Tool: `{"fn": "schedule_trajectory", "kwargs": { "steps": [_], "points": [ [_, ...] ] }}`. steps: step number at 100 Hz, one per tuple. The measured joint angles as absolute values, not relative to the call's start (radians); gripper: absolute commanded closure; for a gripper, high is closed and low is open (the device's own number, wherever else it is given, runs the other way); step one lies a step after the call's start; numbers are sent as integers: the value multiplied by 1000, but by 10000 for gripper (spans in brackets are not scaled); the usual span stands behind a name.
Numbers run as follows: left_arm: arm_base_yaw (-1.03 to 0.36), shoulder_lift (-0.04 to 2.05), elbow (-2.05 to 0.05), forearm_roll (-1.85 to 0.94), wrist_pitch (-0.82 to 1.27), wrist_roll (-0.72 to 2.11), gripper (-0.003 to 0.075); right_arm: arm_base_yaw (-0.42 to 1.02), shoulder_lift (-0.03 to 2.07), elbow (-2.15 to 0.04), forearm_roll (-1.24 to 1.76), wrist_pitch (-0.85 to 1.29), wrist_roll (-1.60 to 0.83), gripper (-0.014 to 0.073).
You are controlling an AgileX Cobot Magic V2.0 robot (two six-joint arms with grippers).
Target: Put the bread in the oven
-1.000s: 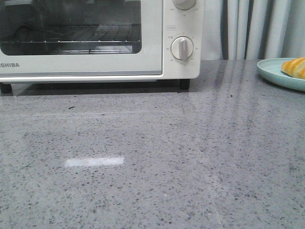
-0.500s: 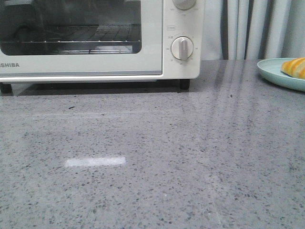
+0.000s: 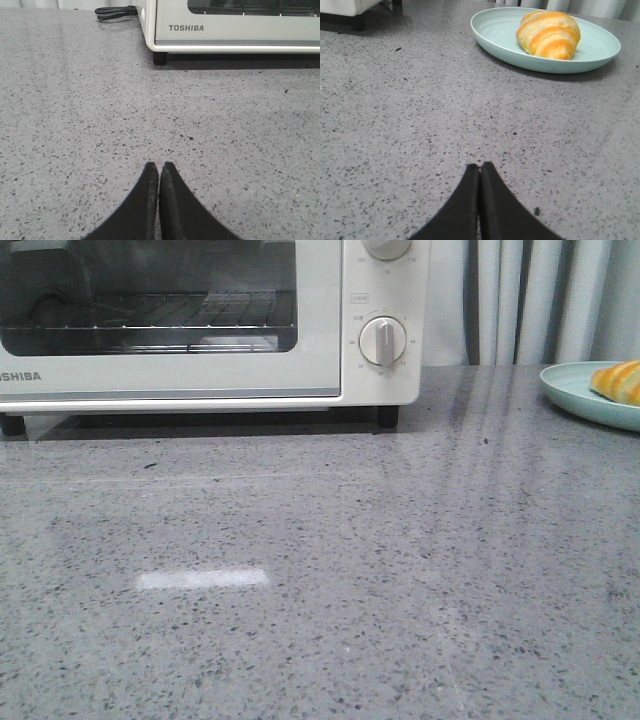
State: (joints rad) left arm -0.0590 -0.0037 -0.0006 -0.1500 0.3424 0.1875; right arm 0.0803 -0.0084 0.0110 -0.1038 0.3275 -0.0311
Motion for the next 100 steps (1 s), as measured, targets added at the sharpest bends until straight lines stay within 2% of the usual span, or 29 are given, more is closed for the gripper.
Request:
{"fn": "schedule_trajectory", "kwargs": {
  "steps": [11,28,39,54,76,86,100],
  "points": [
    [-59,-4,-1,-150,342,187,741,80,-8,11,-145,278,-31,662],
    [-59,-4,-1,-213,281,187,741,80,-8,11,-164,62,-31,662],
    [-59,-4,-1,-502,171,179,741,80,-8,11,-136,-67,-26,662],
    [-59,-4,-1,-921,43,176,741,80,-8,11,46,-203,16,662],
    [-59,-4,-1,-1179,0,173,741,80,-8,11,311,-168,25,662],
    [-61,-4,-10,-1167,64,201,742,80,-8,-8,376,-128,27,662],
    [-67,5,-106,-1075,199,329,742,80,23,-158,356,84,28,662]
  ]
}}
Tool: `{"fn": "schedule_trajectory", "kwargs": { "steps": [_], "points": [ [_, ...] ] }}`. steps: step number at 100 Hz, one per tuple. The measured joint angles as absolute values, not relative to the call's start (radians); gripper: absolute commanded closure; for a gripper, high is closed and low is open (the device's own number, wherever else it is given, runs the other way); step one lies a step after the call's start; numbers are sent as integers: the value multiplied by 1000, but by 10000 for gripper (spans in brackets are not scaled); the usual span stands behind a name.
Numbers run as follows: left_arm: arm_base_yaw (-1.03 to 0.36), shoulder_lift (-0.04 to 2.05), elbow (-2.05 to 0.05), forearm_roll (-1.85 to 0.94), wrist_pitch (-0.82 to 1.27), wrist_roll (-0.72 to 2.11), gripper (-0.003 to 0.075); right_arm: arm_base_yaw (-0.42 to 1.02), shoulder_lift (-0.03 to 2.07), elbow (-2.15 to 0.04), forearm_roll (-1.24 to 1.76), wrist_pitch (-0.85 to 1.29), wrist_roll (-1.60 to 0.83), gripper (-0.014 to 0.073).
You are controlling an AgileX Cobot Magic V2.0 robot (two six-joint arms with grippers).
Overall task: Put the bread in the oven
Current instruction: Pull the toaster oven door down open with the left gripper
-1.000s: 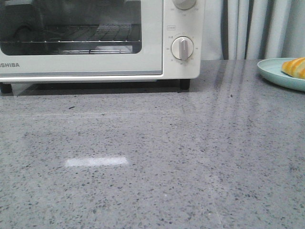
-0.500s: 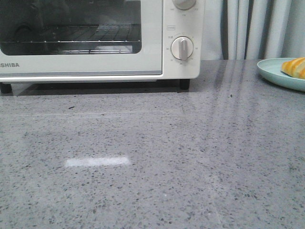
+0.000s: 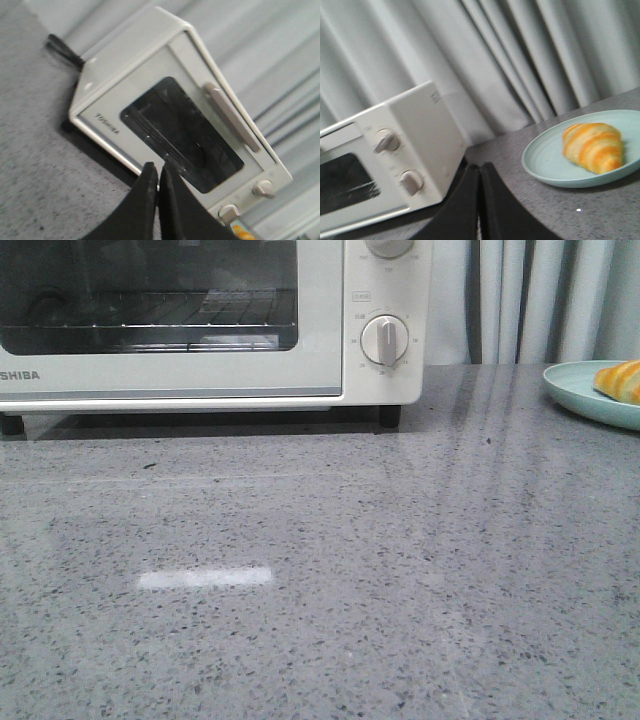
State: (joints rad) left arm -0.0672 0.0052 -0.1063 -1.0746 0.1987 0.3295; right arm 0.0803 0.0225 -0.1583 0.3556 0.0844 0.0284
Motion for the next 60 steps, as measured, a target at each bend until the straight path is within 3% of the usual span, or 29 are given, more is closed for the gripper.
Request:
{"fn": "schedule_trajectory", "kwargs": {
  "steps": [24,41,60],
  "points": [
    [-70,268,-397,-1005,386,695,741,80,270,-456,213,403,-31,662],
    [-103,510,-581,-1005,398,848,741,87,377,-564,199,411,-50,662],
    [-232,719,-724,-1010,330,969,742,95,382,-576,194,416,-53,662]
  ]
}}
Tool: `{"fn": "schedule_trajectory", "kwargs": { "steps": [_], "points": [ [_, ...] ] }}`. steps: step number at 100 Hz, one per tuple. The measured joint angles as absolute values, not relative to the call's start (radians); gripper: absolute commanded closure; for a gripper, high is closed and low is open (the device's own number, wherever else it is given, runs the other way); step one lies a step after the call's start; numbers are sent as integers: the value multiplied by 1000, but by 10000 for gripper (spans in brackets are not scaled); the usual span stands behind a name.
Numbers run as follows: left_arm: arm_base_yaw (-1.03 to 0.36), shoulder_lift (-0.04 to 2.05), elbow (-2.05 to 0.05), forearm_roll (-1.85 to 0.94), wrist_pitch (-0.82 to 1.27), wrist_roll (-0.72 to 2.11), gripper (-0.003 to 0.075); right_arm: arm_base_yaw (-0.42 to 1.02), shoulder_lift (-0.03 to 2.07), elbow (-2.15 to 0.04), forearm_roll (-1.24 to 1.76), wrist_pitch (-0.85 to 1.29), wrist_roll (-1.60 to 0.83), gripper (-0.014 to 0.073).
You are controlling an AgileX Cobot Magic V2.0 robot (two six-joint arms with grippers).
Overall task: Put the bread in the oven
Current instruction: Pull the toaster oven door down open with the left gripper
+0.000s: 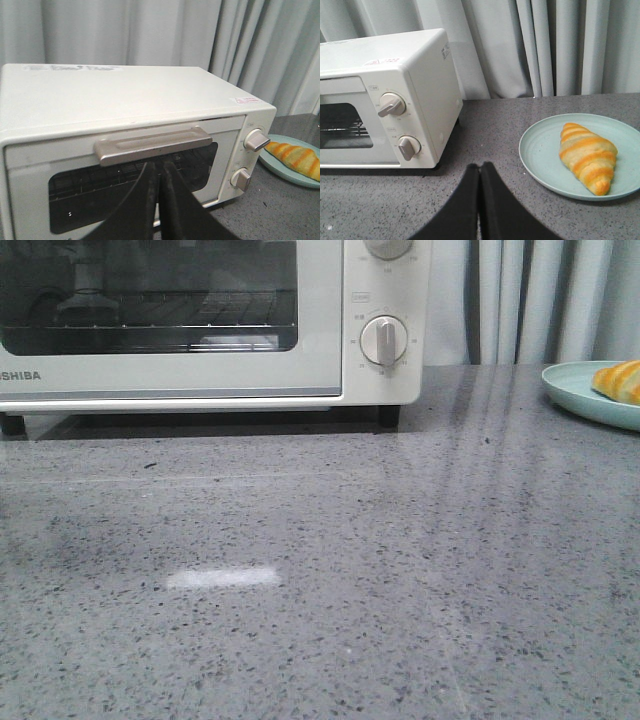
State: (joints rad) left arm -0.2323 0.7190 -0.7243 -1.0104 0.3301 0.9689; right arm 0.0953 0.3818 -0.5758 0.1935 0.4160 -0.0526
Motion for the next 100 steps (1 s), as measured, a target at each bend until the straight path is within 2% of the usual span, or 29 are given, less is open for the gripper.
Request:
{"fn": "schedule_trajectory", "kwargs": {
  "steps": [21,51,100],
  "points": [
    [-335,952,-846,-1014,275,1007,741,95,382,-576,193,435,-54,662],
    [-349,1168,-955,-1019,224,1011,741,95,382,-576,191,464,-54,662],
    [-356,1170,-919,-955,237,1011,742,95,382,-576,191,477,-54,662]
  ]
}}
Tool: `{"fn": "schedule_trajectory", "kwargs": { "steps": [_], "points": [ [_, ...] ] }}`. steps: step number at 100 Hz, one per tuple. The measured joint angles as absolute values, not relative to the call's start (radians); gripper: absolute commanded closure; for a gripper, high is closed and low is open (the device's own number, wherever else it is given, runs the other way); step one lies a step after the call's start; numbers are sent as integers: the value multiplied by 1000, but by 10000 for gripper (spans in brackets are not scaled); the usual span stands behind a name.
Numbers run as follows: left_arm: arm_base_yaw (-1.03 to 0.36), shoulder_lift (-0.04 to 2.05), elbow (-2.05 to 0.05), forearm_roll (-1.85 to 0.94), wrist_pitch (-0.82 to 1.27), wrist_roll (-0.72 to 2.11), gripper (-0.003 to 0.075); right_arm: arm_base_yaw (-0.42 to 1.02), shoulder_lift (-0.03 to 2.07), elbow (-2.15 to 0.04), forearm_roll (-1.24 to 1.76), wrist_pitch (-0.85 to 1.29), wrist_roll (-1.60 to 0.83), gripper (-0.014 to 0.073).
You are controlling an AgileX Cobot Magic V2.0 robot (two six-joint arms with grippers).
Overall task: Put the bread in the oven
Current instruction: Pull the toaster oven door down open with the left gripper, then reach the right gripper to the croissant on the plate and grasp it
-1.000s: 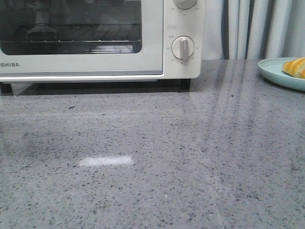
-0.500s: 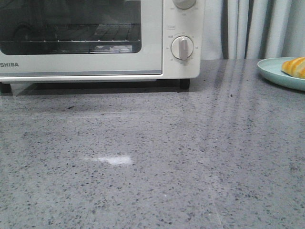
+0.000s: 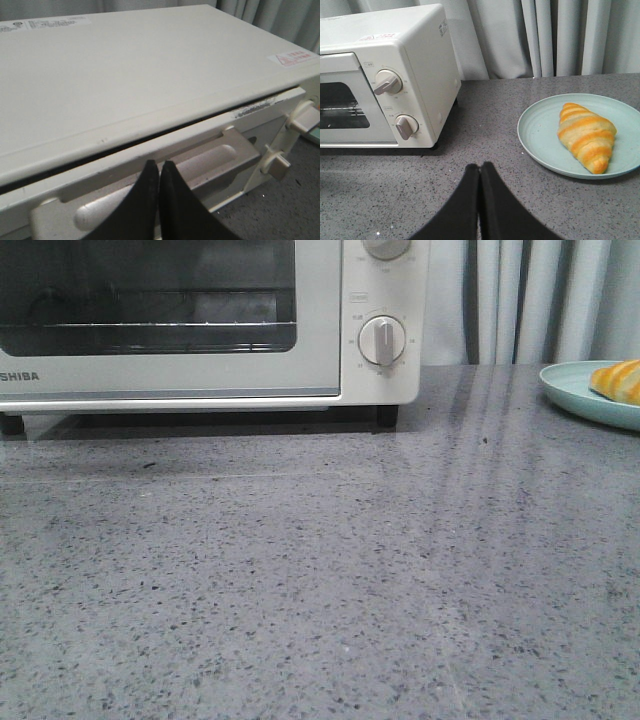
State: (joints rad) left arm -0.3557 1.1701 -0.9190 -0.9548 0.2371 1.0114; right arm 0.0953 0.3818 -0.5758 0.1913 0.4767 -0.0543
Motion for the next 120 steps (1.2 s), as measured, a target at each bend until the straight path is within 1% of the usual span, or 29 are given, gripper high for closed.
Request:
{"fn": "schedule_trajectory", "kwargs": {
  "steps": [17,30,41,51,77,91,94,99,106,111,116,120],
  "points": [
    [-391,1052,-788,-947,259,1011,742,95,382,-576,191,479,-54,662],
    [-413,954,-657,-939,332,1011,742,95,382,-576,191,480,-54,662],
    [-418,908,-567,-929,399,1011,742,95,382,-576,191,476,-54,662],
    [-418,881,-498,-925,408,1011,742,95,382,-576,191,462,-54,662],
    [-418,875,-438,-928,419,1011,742,95,385,-576,191,452,-54,662],
    [-418,825,-437,-988,427,1011,742,95,471,-631,182,512,-54,647],
    [-418,807,-437,-1000,427,1011,742,95,504,-663,169,535,-52,627],
    [-418,773,-437,-1018,432,1011,742,95,572,-719,138,580,-50,571],
    [-418,717,-440,-1029,443,1011,742,86,680,-813,65,647,-23,440],
    [-418,676,-447,-1031,457,1010,742,69,758,-882,0,694,21,318],
    [-418,633,-456,-1031,466,1010,742,48,835,-950,-76,745,65,223],
    [-418,596,-460,-1033,468,1010,742,27,897,-1001,-122,774,90,176]
  ]
}}
